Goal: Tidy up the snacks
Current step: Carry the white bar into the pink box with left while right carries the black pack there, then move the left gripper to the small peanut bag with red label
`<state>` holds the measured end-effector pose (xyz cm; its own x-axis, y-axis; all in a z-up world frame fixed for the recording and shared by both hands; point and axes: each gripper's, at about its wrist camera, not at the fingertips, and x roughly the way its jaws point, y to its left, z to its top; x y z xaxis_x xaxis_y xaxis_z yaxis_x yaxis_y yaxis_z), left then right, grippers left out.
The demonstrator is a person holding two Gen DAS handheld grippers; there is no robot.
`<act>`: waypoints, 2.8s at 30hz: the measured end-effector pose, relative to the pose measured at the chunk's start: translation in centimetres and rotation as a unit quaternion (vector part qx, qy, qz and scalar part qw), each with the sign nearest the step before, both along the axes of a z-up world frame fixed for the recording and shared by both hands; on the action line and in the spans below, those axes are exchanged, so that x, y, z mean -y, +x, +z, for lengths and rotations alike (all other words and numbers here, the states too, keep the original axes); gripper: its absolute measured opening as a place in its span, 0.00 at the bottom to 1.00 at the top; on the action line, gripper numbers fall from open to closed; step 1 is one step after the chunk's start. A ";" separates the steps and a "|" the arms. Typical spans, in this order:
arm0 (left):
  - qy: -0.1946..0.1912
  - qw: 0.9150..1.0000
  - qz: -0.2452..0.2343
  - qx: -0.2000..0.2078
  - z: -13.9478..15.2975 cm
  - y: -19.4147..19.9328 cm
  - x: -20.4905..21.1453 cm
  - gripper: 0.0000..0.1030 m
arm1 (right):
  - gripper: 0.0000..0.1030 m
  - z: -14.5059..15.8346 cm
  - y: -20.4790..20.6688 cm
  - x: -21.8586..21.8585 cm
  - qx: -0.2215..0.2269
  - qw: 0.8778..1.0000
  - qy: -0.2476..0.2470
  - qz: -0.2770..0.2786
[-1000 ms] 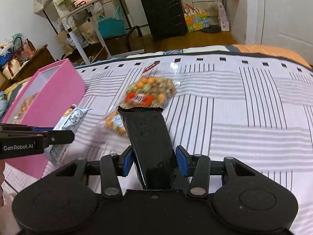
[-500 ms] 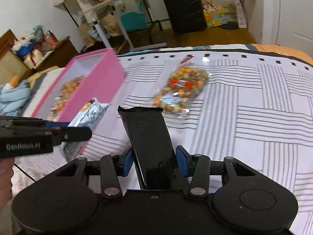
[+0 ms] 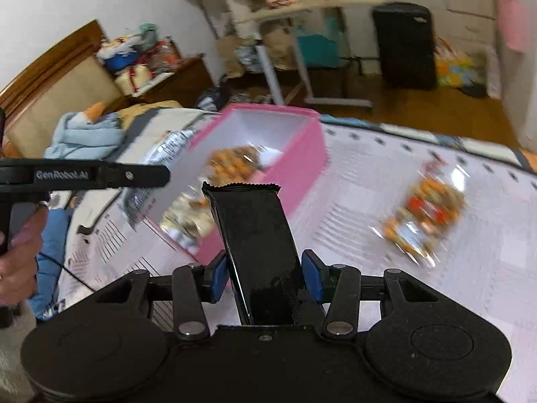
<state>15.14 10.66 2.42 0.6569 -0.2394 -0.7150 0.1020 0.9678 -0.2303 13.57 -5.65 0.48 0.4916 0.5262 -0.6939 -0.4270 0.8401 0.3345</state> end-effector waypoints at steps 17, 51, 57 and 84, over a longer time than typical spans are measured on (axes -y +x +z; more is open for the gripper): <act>0.015 0.990 0.141 -0.019 -4.5 6.5 -9.8 0.24 | 0.51 -4.2 11.3 -11.1 -0.028 0.997 0.066 -0.028; -0.018 0.995 -0.090 0.030 0.0 3.5 4.0 0.59 | 0.82 1.4 0.5 6.5 0.090 0.990 -0.034 -0.103; 0.028 0.989 -0.145 0.018 -3.0 7.2 10.6 0.61 | 0.82 -3.9 1.6 7.9 0.078 0.989 -0.056 -0.115; -0.106 0.968 -0.152 -0.167 -18.5 17.5 15.5 0.44 | 0.88 -14.1 6.7 9.3 0.026 0.995 -0.044 -0.087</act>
